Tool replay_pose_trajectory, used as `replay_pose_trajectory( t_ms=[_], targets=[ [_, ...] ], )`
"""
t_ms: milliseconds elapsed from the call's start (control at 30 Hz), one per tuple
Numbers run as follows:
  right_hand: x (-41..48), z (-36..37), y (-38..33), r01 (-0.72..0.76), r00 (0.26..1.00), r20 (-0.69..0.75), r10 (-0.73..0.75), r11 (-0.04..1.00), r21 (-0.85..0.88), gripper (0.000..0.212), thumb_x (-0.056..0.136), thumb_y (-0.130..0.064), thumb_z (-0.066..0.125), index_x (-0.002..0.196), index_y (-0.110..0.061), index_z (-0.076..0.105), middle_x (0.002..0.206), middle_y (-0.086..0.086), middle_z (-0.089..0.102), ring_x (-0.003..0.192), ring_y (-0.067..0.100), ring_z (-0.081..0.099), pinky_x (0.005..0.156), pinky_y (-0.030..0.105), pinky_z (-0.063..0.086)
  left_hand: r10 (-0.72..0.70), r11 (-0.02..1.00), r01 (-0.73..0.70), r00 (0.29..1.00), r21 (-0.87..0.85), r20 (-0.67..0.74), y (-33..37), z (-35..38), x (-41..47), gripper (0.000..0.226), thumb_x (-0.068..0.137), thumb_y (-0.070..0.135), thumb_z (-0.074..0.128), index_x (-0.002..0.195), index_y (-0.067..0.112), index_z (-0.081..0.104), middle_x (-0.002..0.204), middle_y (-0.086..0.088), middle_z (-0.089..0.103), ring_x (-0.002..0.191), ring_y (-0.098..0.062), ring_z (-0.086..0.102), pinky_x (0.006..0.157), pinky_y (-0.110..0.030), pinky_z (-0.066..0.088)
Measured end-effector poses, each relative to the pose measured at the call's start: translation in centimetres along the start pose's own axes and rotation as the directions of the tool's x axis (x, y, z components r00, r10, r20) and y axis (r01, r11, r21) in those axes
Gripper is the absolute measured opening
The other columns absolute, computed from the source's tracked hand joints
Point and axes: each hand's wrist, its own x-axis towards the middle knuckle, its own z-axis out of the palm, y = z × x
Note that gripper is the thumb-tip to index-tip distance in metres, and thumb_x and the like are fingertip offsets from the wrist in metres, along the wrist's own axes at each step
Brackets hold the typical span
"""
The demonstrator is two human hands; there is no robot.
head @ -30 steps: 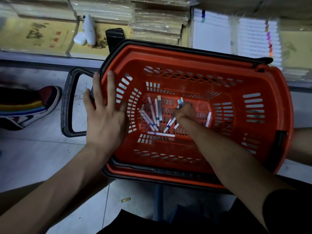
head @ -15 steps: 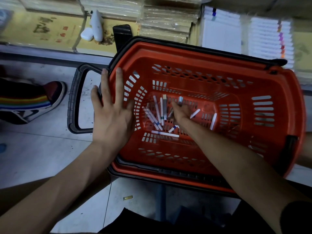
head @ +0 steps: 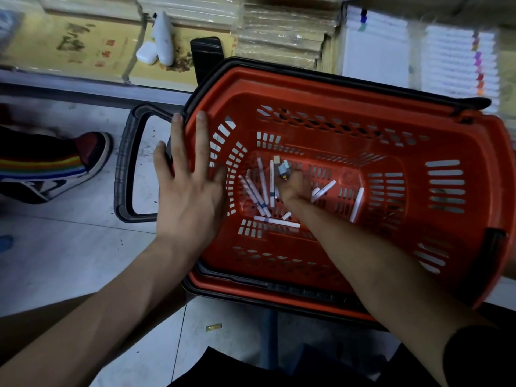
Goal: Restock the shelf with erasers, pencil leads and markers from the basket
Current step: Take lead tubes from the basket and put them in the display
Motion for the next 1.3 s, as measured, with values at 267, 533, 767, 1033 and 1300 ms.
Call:
replay_pose_trajectory(
  t_ms=[267, 533, 767, 1033, 1300],
  targets=[
    [-1.1, -0.2, 0.1, 0.117, 0.993, 0.019, -0.115, 0.983, -0.139, 0.019, 0.082, -0.032, 0.074, 0.092, -0.015, 0.073, 0.086, 0.007, 0.075, 0.083, 0.029, 0.072, 0.063, 0.027, 0.045, 0.001, 1.000, -0.002, 1.000, -0.016, -0.018, 0.0, 0.0, 0.3, 0.024, 0.093, 0.026, 0.057, 0.111, 0.010, 0.064, 0.168, -0.028, -0.014, 0.151, -0.059, -0.007, 0.112, -0.070, 0.021],
    [-2.6, 0.0, -1.3, 0.176, 0.978, 0.163, -0.130, 0.934, -0.310, 0.015, 0.089, -0.015, 0.064, 0.098, -0.009, 0.075, 0.101, 0.011, 0.075, 0.095, 0.033, 0.072, 0.069, 0.034, 0.054, 0.003, 1.000, -0.003, 1.000, -0.011, -0.027, 0.1, 0.3, 0.9, 0.026, 0.092, 0.025, 0.061, 0.113, 0.011, 0.066, 0.169, -0.027, -0.011, 0.152, -0.058, -0.005, 0.112, -0.070, 0.023],
    [-2.8, -8.7, -0.9, 0.349, 0.929, 0.236, -0.283, 0.882, -0.316, 0.029, 0.080, -0.045, 0.069, 0.080, -0.015, 0.068, 0.090, 0.012, 0.074, 0.087, 0.031, 0.070, 0.063, 0.027, 0.039, -0.013, 1.000, 0.013, 1.000, -0.010, -0.023, 0.8, 0.1, 3.7, 0.049, 0.084, 0.021, 0.073, 0.132, 0.017, 0.063, 0.170, -0.023, -0.008, 0.154, -0.053, -0.004, 0.115, -0.071, 0.023],
    [-3.6, -22.3, 0.4, 0.368, 0.929, 0.113, -0.352, 0.859, -0.355, 0.035, 0.074, -0.045, 0.068, 0.065, -0.014, 0.055, 0.071, 0.011, 0.068, 0.074, 0.032, 0.068, 0.056, 0.030, 0.036, -0.009, 0.998, 0.010, 1.000, -0.068, 0.021, 2.9, -1.0, 8.5, 0.058, 0.089, 0.022, 0.069, 0.145, 0.021, 0.054, 0.170, -0.022, 0.000, 0.154, -0.049, -0.001, 0.111, -0.067, 0.031],
    [-5.6, -30.7, 0.4, 0.357, 0.933, -0.031, -0.360, 0.932, -0.063, 0.020, 0.080, -0.026, 0.069, 0.067, -0.015, 0.059, 0.061, 0.001, 0.063, 0.062, 0.023, 0.063, 0.054, 0.035, 0.043, -0.010, 0.999, 0.017, 0.992, -0.049, 0.124, 6.2, -2.7, 9.9, 0.060, 0.096, 0.033, 0.060, 0.154, 0.025, 0.044, 0.171, -0.012, -0.010, 0.156, -0.041, -0.011, 0.111, -0.061, 0.032]
  ],
)
